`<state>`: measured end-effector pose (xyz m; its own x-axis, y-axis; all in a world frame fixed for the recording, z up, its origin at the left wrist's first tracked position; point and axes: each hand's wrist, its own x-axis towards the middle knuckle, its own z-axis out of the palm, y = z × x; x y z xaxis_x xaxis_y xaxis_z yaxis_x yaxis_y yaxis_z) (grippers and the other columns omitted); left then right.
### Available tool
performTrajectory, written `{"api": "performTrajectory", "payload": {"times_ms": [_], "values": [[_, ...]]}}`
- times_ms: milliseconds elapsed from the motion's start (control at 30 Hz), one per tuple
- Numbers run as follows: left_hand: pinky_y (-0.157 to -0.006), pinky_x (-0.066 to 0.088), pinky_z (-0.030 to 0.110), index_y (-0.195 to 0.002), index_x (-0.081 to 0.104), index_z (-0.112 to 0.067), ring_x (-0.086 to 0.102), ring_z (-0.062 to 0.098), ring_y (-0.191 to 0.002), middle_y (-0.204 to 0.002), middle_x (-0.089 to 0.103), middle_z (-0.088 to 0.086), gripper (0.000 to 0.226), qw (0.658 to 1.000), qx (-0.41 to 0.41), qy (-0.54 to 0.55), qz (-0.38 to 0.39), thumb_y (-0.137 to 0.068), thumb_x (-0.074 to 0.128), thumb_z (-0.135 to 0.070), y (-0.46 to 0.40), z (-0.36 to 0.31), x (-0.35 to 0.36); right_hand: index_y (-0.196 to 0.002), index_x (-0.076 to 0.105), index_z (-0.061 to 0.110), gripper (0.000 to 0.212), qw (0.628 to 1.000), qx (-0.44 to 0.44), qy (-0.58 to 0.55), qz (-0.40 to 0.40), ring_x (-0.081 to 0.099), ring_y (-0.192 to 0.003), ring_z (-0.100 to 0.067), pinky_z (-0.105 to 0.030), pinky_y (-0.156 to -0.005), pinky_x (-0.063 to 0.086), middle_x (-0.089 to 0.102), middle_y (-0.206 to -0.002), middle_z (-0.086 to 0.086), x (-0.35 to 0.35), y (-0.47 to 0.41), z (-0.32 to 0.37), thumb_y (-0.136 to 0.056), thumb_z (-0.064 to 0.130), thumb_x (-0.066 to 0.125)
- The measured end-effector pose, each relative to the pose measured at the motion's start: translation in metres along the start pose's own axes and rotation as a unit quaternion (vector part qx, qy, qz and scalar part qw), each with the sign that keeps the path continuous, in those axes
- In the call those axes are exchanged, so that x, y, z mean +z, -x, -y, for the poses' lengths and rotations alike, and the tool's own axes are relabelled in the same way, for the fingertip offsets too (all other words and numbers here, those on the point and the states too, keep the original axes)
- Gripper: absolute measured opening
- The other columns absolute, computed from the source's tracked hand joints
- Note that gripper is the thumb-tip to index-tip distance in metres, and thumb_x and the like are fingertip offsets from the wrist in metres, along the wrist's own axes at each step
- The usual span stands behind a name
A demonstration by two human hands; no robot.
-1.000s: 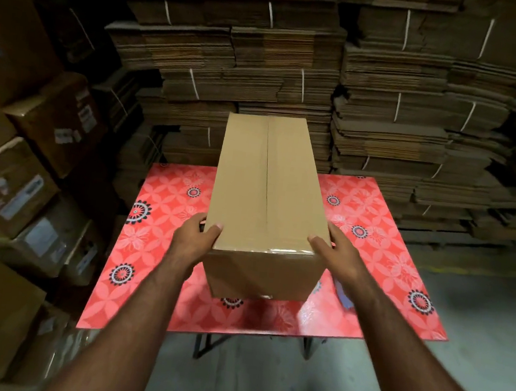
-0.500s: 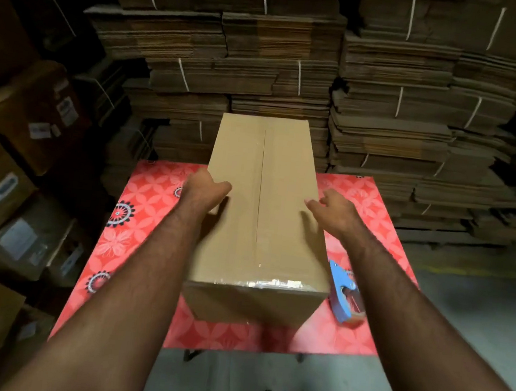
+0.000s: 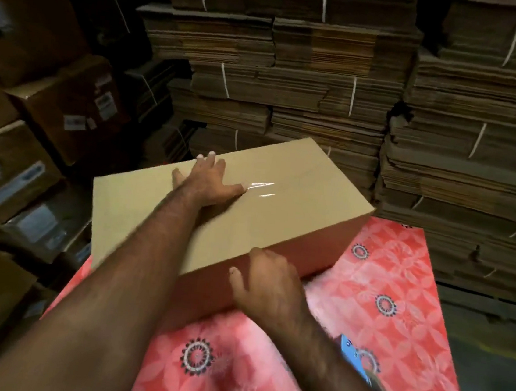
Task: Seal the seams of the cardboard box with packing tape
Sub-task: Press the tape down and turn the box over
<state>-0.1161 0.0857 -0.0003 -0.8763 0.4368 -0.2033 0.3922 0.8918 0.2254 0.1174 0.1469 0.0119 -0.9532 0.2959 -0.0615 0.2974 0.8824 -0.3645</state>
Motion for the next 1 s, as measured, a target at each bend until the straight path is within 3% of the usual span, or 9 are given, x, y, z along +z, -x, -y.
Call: {"api": "performTrajectory", "payload": {"times_ms": [167,267,367,500,600,700,767,833,1000], "values": [[-0.105,0.044,0.048,-0.143,0.048,-0.016,0.053,0.026,-0.129,-0.143,0.055,0.007,0.084,0.978,0.082,0.136,-0.139,-0.083,0.046,-0.075,0.084,0.021,0.023,-0.099,0.072,0.021,0.025,0.99,0.039,-0.065,-0.115,0.065,-0.086,-0.03,-0.031,-0.066,0.045,0.072,-0.091,-0.004,-0.043,-0.082,-0.026,-0.088,0.034,0.054],[-0.105,0.043,0.052,-0.141,0.052,-0.019,0.052,0.023,-0.132,-0.146,0.054,0.003,0.088,0.965,0.186,0.004,-0.187,-0.082,0.041,-0.083,0.134,0.028,0.056,-0.133,0.058,0.024,0.041,0.994,-0.035,-0.019,-0.104,0.059,-0.113,-0.023,-0.035,-0.083,0.05,0.062,-0.128,-0.001,-0.047,-0.161,-0.022,-0.095,0.038,0.054],[-0.103,0.046,0.055,-0.143,0.05,-0.022,0.049,0.02,-0.137,-0.153,0.047,0.001,0.076,0.943,0.222,-0.104,-0.226,-0.08,0.069,-0.06,0.14,0.049,0.065,-0.156,0.028,0.028,0.067,0.996,-0.079,0.039,0.015,0.032,-0.145,-0.023,-0.048,-0.112,0.034,0.029,-0.161,-0.001,-0.034,-0.217,-0.005,-0.097,0.051,0.05],[-0.101,0.042,0.061,-0.142,0.052,-0.027,0.053,0.024,-0.133,-0.149,0.052,0.001,0.083,0.946,0.169,-0.154,-0.229,-0.068,0.086,-0.041,0.146,0.102,0.044,-0.159,0.015,0.032,0.076,0.982,-0.083,0.133,0.107,0.014,-0.152,-0.025,-0.059,-0.119,0.013,0.014,-0.167,-0.001,-0.015,-0.249,0.013,-0.095,0.067,0.038],[-0.095,0.043,0.058,-0.138,0.055,-0.024,0.052,0.033,-0.125,-0.138,0.053,0.012,0.072,0.954,0.004,-0.147,-0.262,-0.071,0.082,-0.029,0.16,0.135,0.03,-0.158,0.018,0.034,0.081,0.982,-0.066,0.148,0.098,0.023,-0.149,-0.032,-0.064,-0.115,0.014,0.02,-0.165,-0.006,0.0,-0.252,0.031,-0.091,0.076,0.034],[-0.093,0.05,0.051,-0.136,0.049,-0.012,0.055,0.037,-0.113,-0.125,0.052,0.017,0.076,0.928,-0.17,0.171,-0.285,-0.073,0.079,-0.04,0.171,0.119,0.047,-0.156,0.023,0.036,0.083,0.986,-0.043,0.149,0.063,0.028,-0.145,-0.035,-0.066,-0.113,0.016,0.026,-0.162,-0.009,0.008,-0.247,0.04,-0.087,0.08,0.034],[-0.088,0.057,0.044,-0.132,0.048,-0.012,0.062,0.034,-0.114,-0.13,0.053,0.016,0.089,0.8,-0.221,0.522,-0.198,-0.062,0.076,-0.058,0.174,0.089,0.055,-0.154,0.027,0.036,0.081,0.99,-0.025,0.127,0.061,0.03,-0.144,-0.036,-0.066,-0.113,0.015,0.029,-0.16,-0.011,0.006,-0.239,0.037,-0.086,0.079,0.039],[-0.084,0.06,0.036,-0.142,0.04,-0.006,0.064,0.027,-0.11,-0.142,0.047,0.018,0.097,0.688,-0.247,0.666,-0.146,-0.067,0.078,-0.054,0.163,0.076,0.058,-0.151,0.035,0.031,0.077,0.994,0.01,0.091,0.056,0.032,-0.142,-0.036,-0.066,-0.114,0.014,0.034,-0.156,-0.011,-0.002,-0.228,0.029,-0.088,0.073,0.048],[-0.099,0.052,0.039,-0.128,0.048,-0.017,0.059,0.025,-0.119,-0.14,0.051,0.009,0.081,0.766,-0.186,0.599,-0.141,-0.063,0.076,-0.057,0.119,0.077,0.038,-0.13,0.06,0.014,0.054,0.993,0.106,-0.052,0.027,0.055,-0.115,-0.027,-0.039,-0.097,0.045,0.06,-0.129,-0.011,-0.031,-0.179,-0.017,-0.091,0.052,0.064]]}}
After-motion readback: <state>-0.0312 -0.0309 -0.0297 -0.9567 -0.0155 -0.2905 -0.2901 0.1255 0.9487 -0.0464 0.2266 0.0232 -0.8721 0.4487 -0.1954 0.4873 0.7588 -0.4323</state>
